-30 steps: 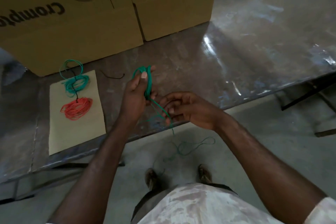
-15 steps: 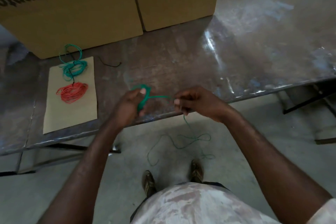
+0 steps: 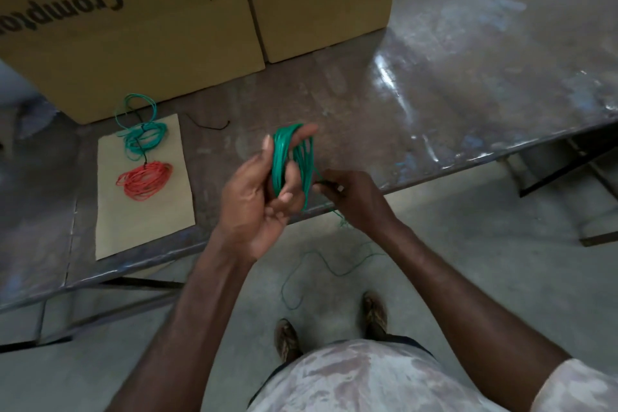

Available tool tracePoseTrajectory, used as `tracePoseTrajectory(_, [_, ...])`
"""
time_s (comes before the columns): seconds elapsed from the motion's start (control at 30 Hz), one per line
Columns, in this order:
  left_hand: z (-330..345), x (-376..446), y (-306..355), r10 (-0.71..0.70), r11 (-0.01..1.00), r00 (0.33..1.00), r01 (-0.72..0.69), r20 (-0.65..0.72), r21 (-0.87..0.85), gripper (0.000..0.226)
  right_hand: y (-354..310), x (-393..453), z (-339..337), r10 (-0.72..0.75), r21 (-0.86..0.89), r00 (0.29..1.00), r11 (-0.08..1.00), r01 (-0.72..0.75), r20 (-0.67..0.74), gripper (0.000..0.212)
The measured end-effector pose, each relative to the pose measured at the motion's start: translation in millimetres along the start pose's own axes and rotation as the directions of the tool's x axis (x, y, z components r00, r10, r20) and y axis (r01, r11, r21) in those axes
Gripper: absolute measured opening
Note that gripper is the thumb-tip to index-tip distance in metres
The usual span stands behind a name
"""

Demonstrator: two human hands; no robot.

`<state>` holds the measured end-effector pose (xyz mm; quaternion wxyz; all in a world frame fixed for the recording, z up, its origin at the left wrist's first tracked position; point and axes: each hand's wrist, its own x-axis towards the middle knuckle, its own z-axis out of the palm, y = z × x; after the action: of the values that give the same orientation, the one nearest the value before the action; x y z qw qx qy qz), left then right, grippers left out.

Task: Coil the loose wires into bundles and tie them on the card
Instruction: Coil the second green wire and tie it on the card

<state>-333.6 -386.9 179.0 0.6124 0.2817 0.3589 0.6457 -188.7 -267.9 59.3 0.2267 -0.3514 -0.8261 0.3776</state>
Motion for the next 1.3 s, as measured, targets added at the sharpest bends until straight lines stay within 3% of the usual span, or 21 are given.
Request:
tracePoseTrajectory(0.13, [3,15,19,0.213,0.977,0.977,-0.212,-0.024,0.031,0.057,-6,-11,20,0.048,-0.049,0.989,0.998,-0.041,0.138,0.023])
tracePoseTrajectory(0.17, [3,22,19,0.266,0.961,0.962,-0.26,-0.061,0.092,0.056,-10,-15,23,0.033,-0.025,0.987,0.999,-0.029,0.16,0.022])
tracePoseTrajectory(0.23, [0,34,15,0.376,0.877,0.917,-0.305,-0.133,0.372,0.047,-23,-23,28,-0.052,0.038,0.976,0.998,0.045,0.213,0.017])
tracePoseTrajectory(0.3, [-11,45,2,0.446,0.656,0.888,-0.237,-0.114,0.717,0.031,-36,-25,28,-0.123,0.102,0.959,0.99,0.1,0.255,0.012])
tracePoseTrajectory(0.37, [-30,48,-14,0.39,0.294,0.92,-0.077,-0.046,0.953,0.03,-43,-22,22,-0.139,0.081,0.956,0.989,0.122,0.259,0.016])
tracePoseTrajectory(0.43, [-50,44,-26,0.246,-0.041,0.969,0.046,-0.034,0.998,0.032,-42,-18,9,-0.117,-0.022,0.964,0.992,0.126,0.24,0.023])
tracePoseTrajectory(0.47, [-59,40,-31,0.181,-0.115,0.982,0.066,-0.045,0.991,0.032,-40,-16,1,-0.107,-0.1,0.97,0.986,0.131,0.217,0.028])
tracePoseTrajectory(0.5, [-67,36,-36,0.123,-0.12,0.991,0.072,-0.057,0.99,0.032,-37,-14,-6,-0.091,-0.186,0.976,0.974,0.129,0.2,0.033])
tracePoseTrajectory(0.6, [-79,22,-43,0.023,0.015,0.997,0.067,-0.067,0.998,0.038,-23,-9,-20,0.013,-0.363,0.975,0.929,0.07,0.22,0.04])
tracePoseTrajectory(0.77, [-98,10,-43,-0.001,0.269,0.979,0.198,-0.205,0.943,0.04,-4,-6,-35,0.049,-0.172,0.999,0.984,-0.047,0.012,0.054])
tracePoseTrajectory(0.83, [-106,4,-41,0.016,0.276,0.972,0.22,-0.233,0.935,0.046,2,-4,-49,0.189,-0.134,0.981,0.972,-0.192,-0.031,0.066])
tracePoseTrajectory(0.9, [-112,-4,-39,0.039,0.297,0.961,0.25,-0.273,0.922,0.052,14,-1,-66,0.276,-0.097,0.951,0.952,-0.291,-0.14,0.065])
tracePoseTrajectory(1.03, [-122,-18,-41,0.069,0.274,0.952,0.269,-0.297,0.924,0.032,49,2,-90,0.471,-0.114,0.841,0.851,-0.513,-0.268,0.06])
tracePoseTrajectory(1.1, [-115,-19,-43,0.086,0.327,0.945,0.274,-0.317,0.905,0.03,52,1,-88,0.474,-0.244,0.84,0.81,-0.533,-0.263,0.053])
tracePoseTrajectory(1.17, [-99,-17,-43,0.041,0.49,0.926,0.31,-0.376,0.815,0.026,47,-3,-77,0.493,-0.325,0.846,0.781,-0.534,-0.204,0.049])
tracePoseTrajectory(1.23, [-88,-13,-45,-0.002,0.633,0.924,0.298,-0.383,0.715,0.024,45,-7,-63,0.514,-0.387,0.853,0.771,-0.506,-0.091,0.051])
tracePoseTrajectory(1.3, [-77,-8,-44,-0.014,0.708,0.933,0.264,-0.36,0.655,0.03,45,-10,-49,0.503,-0.402,0.859,0.808,-0.43,0.091,0.061])
